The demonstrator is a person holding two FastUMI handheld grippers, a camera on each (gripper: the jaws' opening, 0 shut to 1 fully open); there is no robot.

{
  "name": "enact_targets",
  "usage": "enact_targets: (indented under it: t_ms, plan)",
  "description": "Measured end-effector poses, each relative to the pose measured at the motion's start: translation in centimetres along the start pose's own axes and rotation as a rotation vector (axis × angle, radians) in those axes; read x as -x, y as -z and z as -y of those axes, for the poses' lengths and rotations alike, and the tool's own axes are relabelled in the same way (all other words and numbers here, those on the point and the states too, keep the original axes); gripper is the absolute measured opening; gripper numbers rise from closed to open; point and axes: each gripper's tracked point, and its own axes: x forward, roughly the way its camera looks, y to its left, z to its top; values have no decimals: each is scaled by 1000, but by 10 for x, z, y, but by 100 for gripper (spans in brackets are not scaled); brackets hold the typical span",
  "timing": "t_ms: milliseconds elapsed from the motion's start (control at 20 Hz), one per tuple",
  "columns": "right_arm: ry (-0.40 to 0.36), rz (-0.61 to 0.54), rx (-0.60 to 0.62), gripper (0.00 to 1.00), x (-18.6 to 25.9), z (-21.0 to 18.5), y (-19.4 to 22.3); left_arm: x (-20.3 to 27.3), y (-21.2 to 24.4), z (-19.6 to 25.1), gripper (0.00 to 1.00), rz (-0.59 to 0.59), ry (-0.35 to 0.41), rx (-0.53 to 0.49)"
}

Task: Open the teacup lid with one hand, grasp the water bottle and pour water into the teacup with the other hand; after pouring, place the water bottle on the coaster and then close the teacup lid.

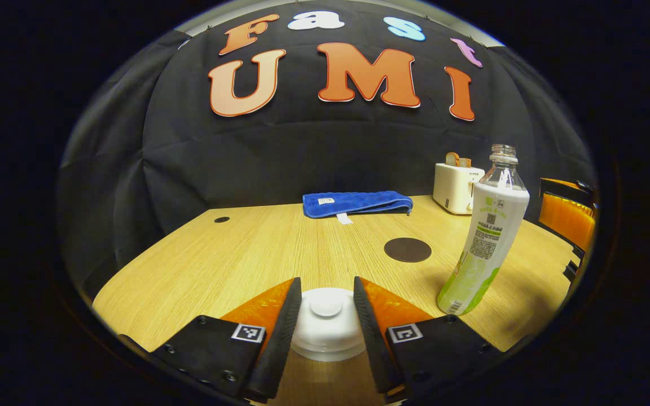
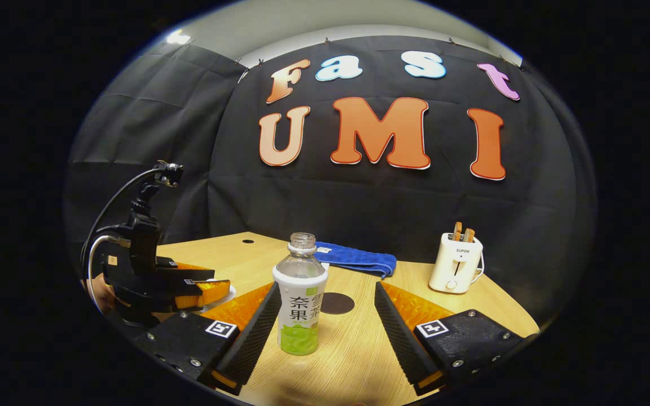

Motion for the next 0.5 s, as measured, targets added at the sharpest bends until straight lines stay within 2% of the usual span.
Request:
enact_targets:
  t_ms: [100,150,200,250,300,500]
  plan:
    - [3,-4,0,100,0,1,1,0,-3,-1,63,12,-3,-3]
    - [5,-5,0,100,0,2,2,0,-2,-1,57,5,-3,-9]
    - [6,-6,1,100,1,2,3,-3,-3,-4,56,17,-19,-4]
    - [7,-7,1,100,2,3,3,-4,-4,-4,41,22,-19,12]
    - [9,-8,0,100,2,4,4,-2,-5,-5,37,19,-24,20]
    - [5,-22,-4,100,-1,4,9,-2,-13,-7,37,56,-28,39]
